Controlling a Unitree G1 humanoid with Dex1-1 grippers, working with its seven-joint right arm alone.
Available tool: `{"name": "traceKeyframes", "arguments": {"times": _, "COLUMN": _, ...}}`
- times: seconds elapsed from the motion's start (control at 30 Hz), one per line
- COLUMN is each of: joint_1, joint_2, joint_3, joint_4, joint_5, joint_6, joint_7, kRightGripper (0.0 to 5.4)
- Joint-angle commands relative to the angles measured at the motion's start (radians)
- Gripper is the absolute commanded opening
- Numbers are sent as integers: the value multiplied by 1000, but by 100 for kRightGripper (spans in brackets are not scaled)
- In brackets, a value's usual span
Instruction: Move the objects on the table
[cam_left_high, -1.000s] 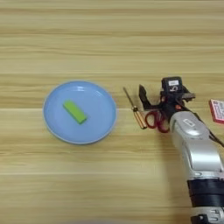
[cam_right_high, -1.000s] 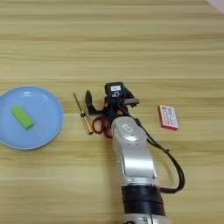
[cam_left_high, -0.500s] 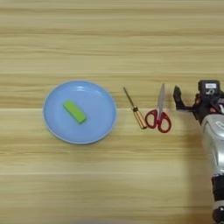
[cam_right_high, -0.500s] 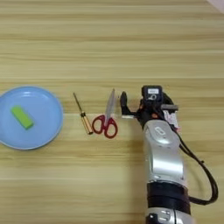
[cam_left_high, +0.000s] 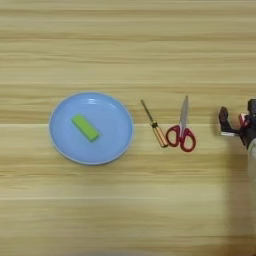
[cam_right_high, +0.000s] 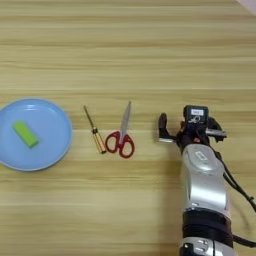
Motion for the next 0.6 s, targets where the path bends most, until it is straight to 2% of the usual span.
{"name": "traceKeyframes", "arguments": {"times": 0.03, "joint_1": -46, "joint_2": -63, "joint_3": -18, "joint_4": -5, "joint_5": 11, "joint_6": -11, "joint_7": -2, "kRightGripper": 536}}
{"name": "traceKeyframes", "arguments": {"times": 0.33, "joint_1": -54, "joint_2": -69, "joint_3": -44, "joint_4": 55, "joint_5": 28, "joint_6": 13, "joint_7": -10, "kRightGripper": 536}}
{"name": "traceKeyframes", "arguments": {"times": 0.53, "joint_1": -69, "joint_2": -66, "joint_3": -53, "joint_4": 103, "joint_5": 75, "joint_6": 37, "joint_7": 12, "kRightGripper": 536}}
{"name": "traceKeyframes", "arguments": {"times": 0.6, "joint_1": -75, "joint_2": -66, "joint_3": -52, "joint_4": 131, "joint_5": 91, "joint_6": 44, "joint_7": 24, "kRightGripper": 501}}
